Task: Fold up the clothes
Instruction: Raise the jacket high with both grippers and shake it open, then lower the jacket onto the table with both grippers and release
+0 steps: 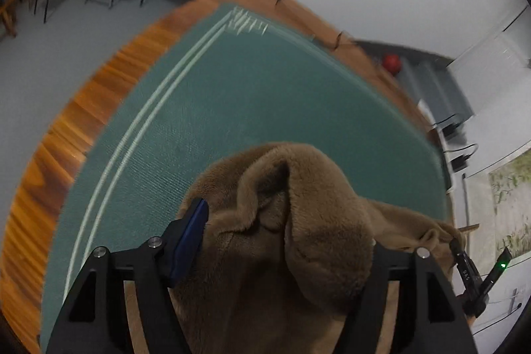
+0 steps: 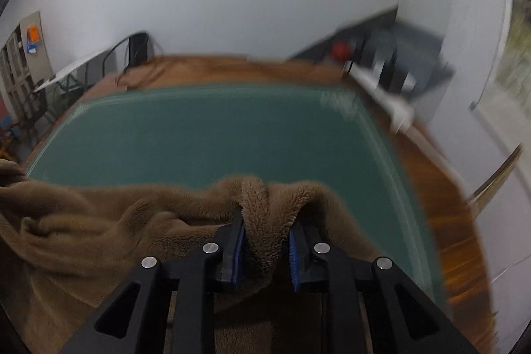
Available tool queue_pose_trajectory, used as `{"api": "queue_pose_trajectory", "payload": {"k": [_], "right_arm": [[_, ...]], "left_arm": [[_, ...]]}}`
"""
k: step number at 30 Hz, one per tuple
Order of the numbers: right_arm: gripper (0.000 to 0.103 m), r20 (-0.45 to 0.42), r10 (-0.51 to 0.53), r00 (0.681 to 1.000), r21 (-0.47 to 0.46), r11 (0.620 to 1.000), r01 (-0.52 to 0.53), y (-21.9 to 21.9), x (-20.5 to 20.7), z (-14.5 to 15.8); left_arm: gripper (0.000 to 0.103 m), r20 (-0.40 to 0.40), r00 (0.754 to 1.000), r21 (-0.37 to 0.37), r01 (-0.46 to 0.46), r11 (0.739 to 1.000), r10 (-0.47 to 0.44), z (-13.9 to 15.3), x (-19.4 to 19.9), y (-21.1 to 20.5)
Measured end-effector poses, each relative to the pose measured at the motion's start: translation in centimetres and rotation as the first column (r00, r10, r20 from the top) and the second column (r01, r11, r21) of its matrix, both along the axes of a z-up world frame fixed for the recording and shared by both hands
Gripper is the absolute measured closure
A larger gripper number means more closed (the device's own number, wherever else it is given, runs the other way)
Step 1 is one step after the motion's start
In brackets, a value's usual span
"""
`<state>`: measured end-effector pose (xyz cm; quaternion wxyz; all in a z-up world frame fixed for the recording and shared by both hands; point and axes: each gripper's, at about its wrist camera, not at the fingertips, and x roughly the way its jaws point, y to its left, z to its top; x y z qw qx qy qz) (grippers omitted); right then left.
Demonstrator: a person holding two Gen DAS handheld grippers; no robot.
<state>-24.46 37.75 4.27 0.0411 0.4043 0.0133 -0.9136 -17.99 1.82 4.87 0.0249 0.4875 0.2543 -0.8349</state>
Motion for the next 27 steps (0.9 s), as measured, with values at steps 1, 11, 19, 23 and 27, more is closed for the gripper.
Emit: {"api": "queue_pose_trajectory", "payload": {"k": [1, 11, 19, 23, 27], "right_arm": [[0.076, 0.008, 0.0, 1.0, 0.007, 1.0, 0.0, 0.7, -0.5, -0.6], [0.021, -0.158, 0.081, 0.984, -0.048, 0.995, -0.09, 4.4, 0.0, 1.8], [0.021, -0.104, 0.322, 0.941, -0.011, 0.946, -0.324, -2.6, -2.8, 0.2], [0.021, -0.014, 0.332, 0.943, -0.041, 0.942, -0.332, -3.3, -6.5, -2.6], [0.021, 0.053, 0.349, 0.936, -0.055, 0.937, -0.346, -3.9, -8.4, -5.4]], "left_arm": [[0.031, 0.009, 1.0, -0.004, 0.006, 1.0, -0.006, -0.5, -0.4, 0.0], [0.023, -0.007, 0.987, -0.015, 0.158, 0.987, -0.158, 2.1, 0.3, -0.8], [0.023, -0.007, 0.97, -0.079, 0.242, 0.967, -0.243, 3.0, 5.5, 1.3], [0.023, -0.084, 0.962, -0.114, 0.251, 0.961, -0.261, 5.0, 5.6, 2.4], [0.02, -0.158, 0.935, -0.186, 0.286, 0.94, -0.316, 7.0, 5.2, 4.7]]}}
